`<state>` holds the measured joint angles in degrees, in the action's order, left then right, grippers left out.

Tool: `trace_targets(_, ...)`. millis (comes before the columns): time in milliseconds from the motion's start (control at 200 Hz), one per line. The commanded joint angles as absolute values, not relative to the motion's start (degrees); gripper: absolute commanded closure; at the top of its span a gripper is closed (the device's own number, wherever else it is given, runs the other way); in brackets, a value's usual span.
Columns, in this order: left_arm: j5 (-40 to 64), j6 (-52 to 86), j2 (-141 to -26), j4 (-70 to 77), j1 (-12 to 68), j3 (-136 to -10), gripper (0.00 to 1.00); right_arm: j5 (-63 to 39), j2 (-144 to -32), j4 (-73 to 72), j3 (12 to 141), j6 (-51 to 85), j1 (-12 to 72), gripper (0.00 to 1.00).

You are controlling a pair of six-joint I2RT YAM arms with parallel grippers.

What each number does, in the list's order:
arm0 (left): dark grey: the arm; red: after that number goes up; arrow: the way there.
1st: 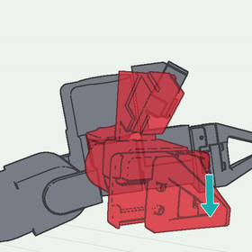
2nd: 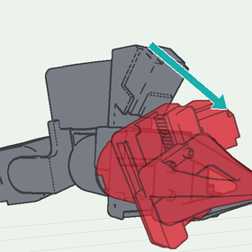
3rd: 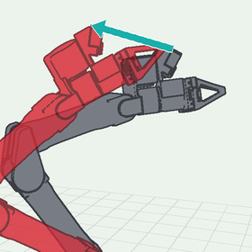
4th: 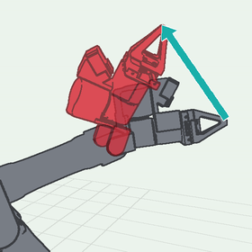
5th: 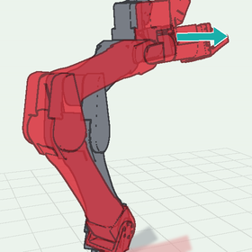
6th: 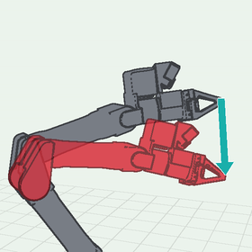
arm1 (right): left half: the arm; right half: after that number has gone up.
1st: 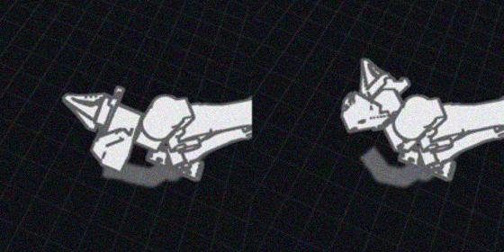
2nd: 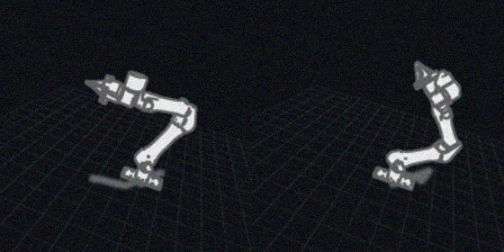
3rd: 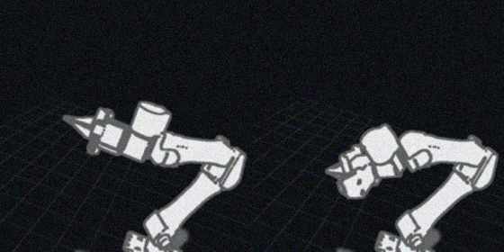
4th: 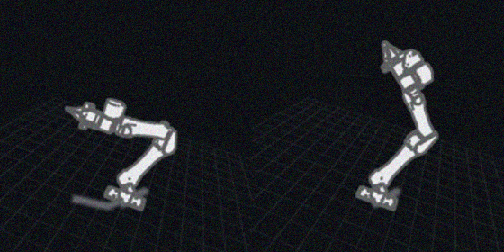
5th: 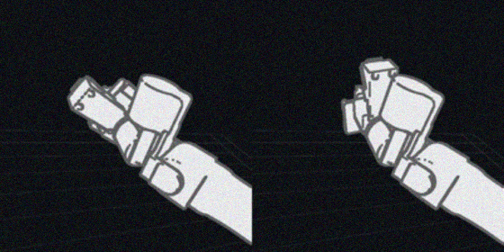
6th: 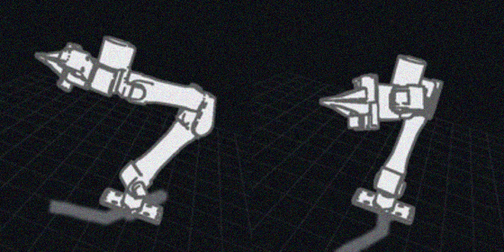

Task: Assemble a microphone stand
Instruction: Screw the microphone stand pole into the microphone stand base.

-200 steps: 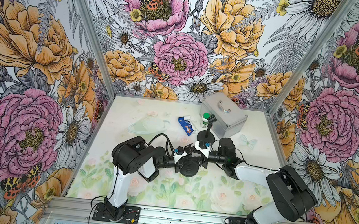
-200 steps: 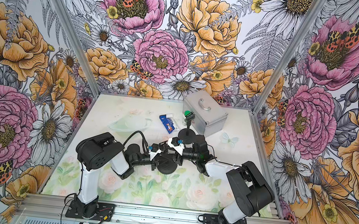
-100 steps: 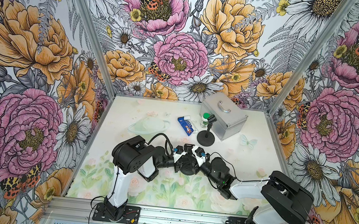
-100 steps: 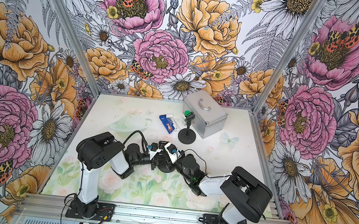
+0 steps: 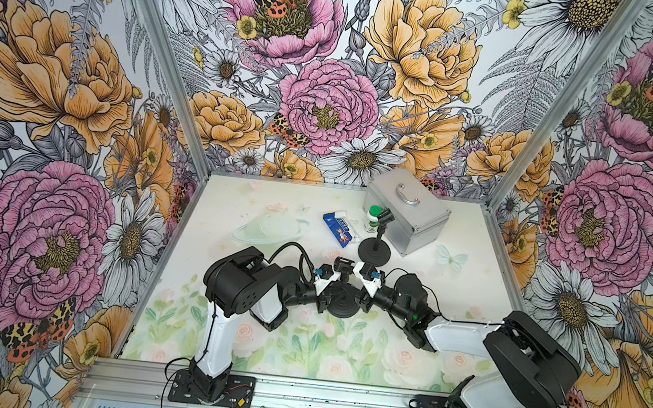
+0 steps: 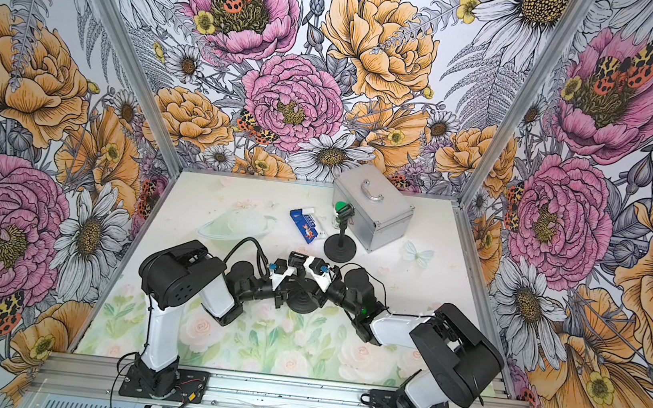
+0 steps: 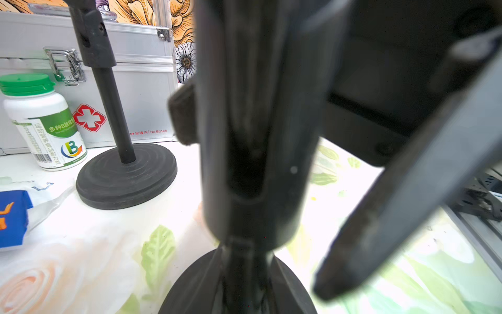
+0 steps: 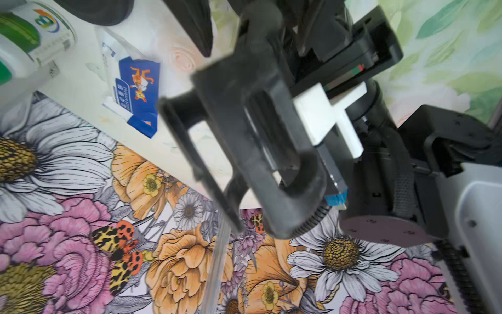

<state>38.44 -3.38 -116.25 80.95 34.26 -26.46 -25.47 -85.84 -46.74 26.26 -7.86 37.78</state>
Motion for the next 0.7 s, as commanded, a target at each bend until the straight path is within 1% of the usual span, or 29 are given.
trace_targets(0,36.9,-3.8,-117.0,80.9,34.0,-26.3,0.78,-50.5,-86.0,-29.9,31.3,-13.6,33.3,0.50)
trace_targets(45,37.1,-3.9,-116.9,80.9,34.0,-26.4,0.78,-54.8,-87.0,-26.2,33.9,-14.9,31.5,0.50)
trace_targets(125,37.4,-4.0,-116.9,80.9,34.0,-26.4,0.78,-60.6,-89.5,-22.0,38.4,-15.9,29.3,0.56)
trace_targets(225,37.3,-4.0,-117.0,80.9,34.0,-26.4,0.78,-65.7,-93.4,-17.7,44.5,-16.0,28.2,0.66)
trace_targets(275,37.4,-3.9,-117.1,80.9,33.9,-26.5,0.78,-66.5,-94.9,-16.1,46.5,-16.5,28.2,0.71)
trace_targets(345,37.2,-3.8,-117.1,80.9,34.0,-26.5,0.78,-65.7,-96.3,-14.6,48.0,-17.2,28.2,0.87)
trace_targets(380,36.9,-3.9,-117.1,80.9,33.9,-26.4,0.78,-63.4,-96.4,-14.6,48.0,-17.2,28.2,1.00)
trace_targets(390,36.9,-3.9,-117.1,80.9,33.8,-26.4,0.78,-62.5,-96.3,-14.6,47.9,-17.1,28.3,1.00)
trace_targets(435,36.6,-3.8,-117.0,80.9,33.8,-26.3,0.78,-56.2,-95.4,-16.2,46.4,-16.6,28.9,1.00)
trace_targets(465,36.4,-3.9,-117.0,80.9,33.8,-26.2,0.77,-49.9,-94.3,-20.7,43.8,-14.4,29.9,1.00)
trace_targets(490,36.3,-3.7,-117.0,80.9,33.8,-26.2,0.77,-42.9,-93.4,-25.7,40.8,-11.5,30.8,1.00)
trace_targets(595,35.4,-3.3,-117.1,80.9,33.5,-26.2,0.77,-11.3,-91.6,-55.2,27.0,1.1,35.8,1.00)
trace_targets(650,35.1,-3.1,-117.2,80.9,33.5,-26.2,0.77,4.7,-92.4,-64.7,22.4,3.6,39.9,1.00)
trace_targets(695,34.9,-3.2,-117.2,80.9,33.4,-26.2,0.77,12.2,-93.2,-68.3,20.7,4.2,42.8,1.00)
